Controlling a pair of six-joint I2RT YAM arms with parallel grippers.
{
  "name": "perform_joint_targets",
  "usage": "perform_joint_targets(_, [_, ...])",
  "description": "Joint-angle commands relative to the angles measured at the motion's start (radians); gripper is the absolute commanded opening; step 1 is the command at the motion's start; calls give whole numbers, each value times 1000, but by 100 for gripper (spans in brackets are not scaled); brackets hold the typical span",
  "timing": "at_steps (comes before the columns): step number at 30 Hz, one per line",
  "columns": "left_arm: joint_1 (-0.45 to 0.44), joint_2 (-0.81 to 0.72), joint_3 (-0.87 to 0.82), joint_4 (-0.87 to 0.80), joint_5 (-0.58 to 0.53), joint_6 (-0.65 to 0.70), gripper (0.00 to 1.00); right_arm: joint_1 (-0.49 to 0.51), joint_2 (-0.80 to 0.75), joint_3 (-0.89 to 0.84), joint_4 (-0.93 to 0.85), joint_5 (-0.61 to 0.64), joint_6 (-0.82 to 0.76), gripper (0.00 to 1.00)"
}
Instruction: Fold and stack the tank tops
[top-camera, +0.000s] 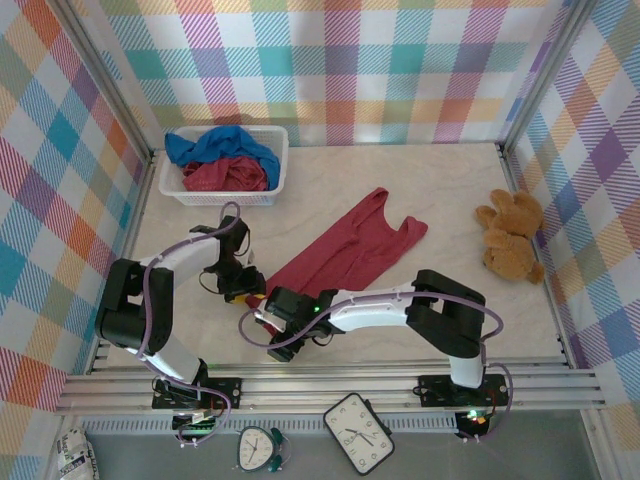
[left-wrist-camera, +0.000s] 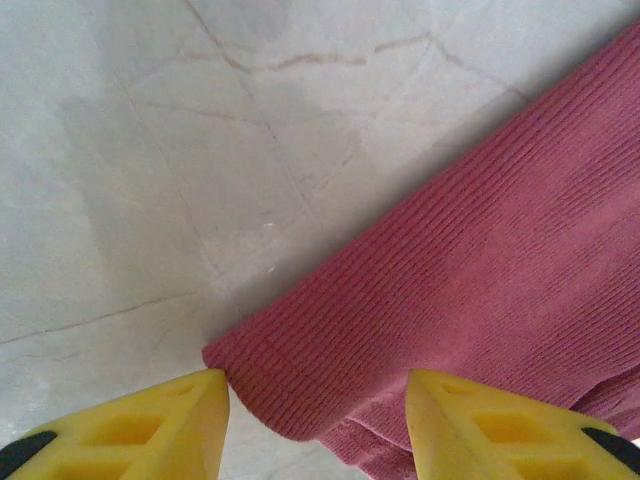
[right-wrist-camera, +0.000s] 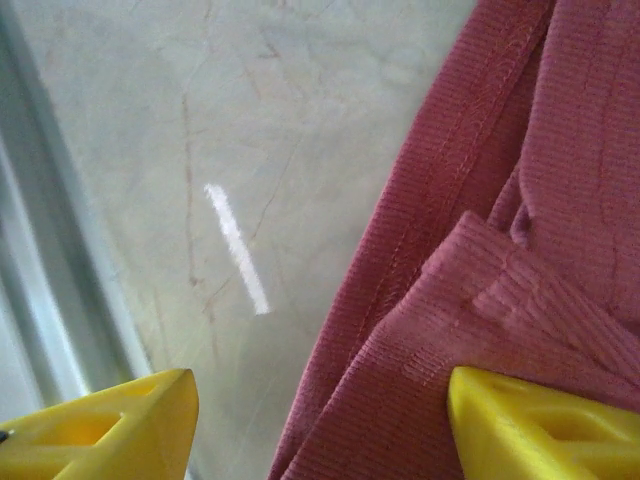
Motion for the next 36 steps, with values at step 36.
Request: perform_joint_targets(36, [-33, 103, 102, -91, -146, -4, 44, 33, 61, 44, -146, 95, -72, 36])
